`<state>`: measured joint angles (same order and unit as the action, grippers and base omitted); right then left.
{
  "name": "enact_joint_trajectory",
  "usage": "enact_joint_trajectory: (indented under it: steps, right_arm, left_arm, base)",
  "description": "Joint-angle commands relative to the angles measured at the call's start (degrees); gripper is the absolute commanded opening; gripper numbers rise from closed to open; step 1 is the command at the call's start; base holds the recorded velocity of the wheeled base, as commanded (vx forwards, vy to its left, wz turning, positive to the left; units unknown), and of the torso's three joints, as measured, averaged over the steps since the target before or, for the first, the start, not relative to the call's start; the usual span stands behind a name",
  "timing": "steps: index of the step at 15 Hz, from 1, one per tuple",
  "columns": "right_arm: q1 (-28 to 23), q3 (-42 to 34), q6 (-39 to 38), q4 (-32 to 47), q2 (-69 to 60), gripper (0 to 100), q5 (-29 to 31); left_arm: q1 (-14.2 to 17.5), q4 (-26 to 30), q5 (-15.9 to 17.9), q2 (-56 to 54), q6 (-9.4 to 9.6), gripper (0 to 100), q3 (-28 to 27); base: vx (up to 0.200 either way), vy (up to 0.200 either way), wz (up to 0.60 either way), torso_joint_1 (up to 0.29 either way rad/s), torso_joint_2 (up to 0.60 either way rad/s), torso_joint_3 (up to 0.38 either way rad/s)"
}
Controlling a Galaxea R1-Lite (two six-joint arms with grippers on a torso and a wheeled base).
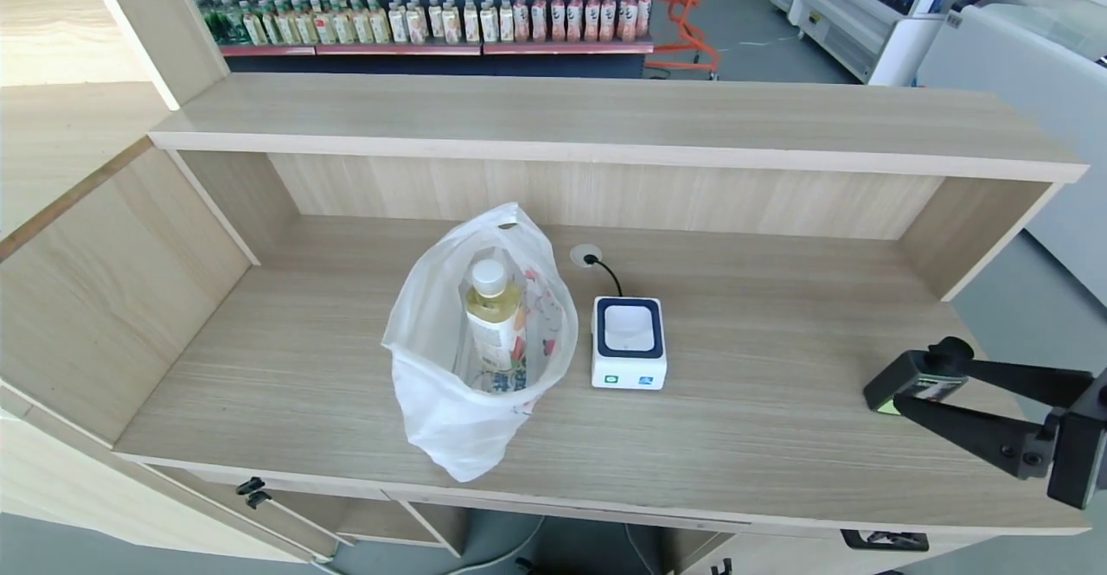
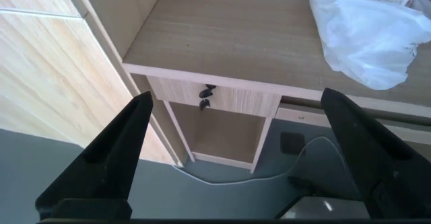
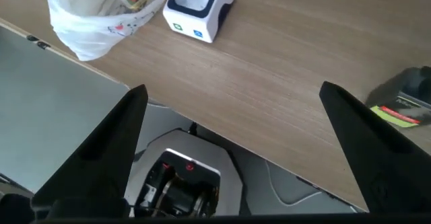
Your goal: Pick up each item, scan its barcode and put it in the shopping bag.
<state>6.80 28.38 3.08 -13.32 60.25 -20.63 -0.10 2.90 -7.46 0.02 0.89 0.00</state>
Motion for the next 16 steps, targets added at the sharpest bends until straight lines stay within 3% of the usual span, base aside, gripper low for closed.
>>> enact_joint_trajectory:
  steps: [1,4,8,12,16]
  right_arm:
    - [-1.1,0.1,2.6,1.5,0.0,100,0.2]
    - [-1.1,0.2,3.8,1.6,0.2,100,4.1]
    - [-1.1,0.1,9.9,3.8,2.3,100,4.4]
    - [0.3,2.0,13.3,4.2,1.8,100,5.3]
    - [0.4,3.6,19.3,11.7,-3.0,100,16.6]
  left_arm:
    - [0.0,0.0,0.0,0.0,-0.01,100,0.0]
    - [0.0,0.0,0.0,0.1,-0.10,100,0.0]
    - [0.0,0.0,0.0,0.1,-0.10,100,0.0]
    - [0.0,0.0,0.0,0.0,-0.10,100,0.0]
    - [0.0,0.0,0.0,0.0,-0.10,100,0.0]
  base:
    - [0.000,-0.200,0.00,0.002,0.00,0.002]
    - [0.000,-0.200,0.00,0.001,0.01,0.005]
    - [0.000,-0.200,0.00,0.004,0.00,0.005]
    - [0.000,0.000,0.00,0.000,0.00,0.000]
    - [0.000,0.000,0.00,0.000,0.00,0.000]
